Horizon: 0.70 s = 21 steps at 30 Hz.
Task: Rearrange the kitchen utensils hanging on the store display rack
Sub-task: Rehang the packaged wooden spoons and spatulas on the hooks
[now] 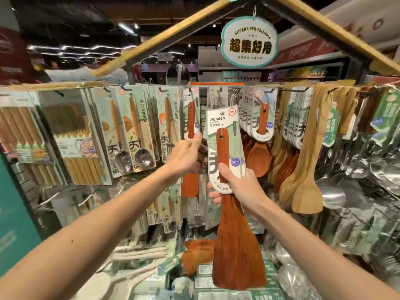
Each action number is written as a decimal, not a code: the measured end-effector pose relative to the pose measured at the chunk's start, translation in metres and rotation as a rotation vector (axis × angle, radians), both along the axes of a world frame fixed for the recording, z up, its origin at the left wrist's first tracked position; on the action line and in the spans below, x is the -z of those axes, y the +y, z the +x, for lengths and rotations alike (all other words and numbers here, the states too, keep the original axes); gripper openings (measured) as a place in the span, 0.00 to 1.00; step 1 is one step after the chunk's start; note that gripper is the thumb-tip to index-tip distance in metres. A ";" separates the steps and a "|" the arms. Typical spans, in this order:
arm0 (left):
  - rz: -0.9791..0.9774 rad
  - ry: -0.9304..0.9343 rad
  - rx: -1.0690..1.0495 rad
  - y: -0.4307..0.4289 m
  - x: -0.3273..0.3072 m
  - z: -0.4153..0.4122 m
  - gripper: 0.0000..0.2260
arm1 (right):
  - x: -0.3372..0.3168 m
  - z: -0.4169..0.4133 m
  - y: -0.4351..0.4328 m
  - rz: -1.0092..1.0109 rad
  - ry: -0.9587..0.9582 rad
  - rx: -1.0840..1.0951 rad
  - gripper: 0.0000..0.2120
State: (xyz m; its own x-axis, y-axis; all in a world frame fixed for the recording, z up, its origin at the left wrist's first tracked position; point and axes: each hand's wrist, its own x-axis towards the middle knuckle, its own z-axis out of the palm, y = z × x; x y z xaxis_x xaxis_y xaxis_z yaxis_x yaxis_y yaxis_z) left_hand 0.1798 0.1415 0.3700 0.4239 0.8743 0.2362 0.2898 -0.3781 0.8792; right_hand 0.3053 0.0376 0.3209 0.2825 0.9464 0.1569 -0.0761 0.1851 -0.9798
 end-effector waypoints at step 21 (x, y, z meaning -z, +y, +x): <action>-0.010 -0.413 -0.128 -0.060 0.021 -0.027 0.13 | 0.006 -0.022 -0.008 0.111 -0.091 -0.011 0.08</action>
State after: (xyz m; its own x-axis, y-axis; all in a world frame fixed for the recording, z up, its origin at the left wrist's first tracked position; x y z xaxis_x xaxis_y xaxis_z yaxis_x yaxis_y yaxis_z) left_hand 0.1532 0.0818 0.3488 0.1839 0.9167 0.3547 -0.0428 -0.3530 0.9346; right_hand 0.2835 0.0298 0.3153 0.2524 0.9247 0.2850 0.0096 0.2921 -0.9563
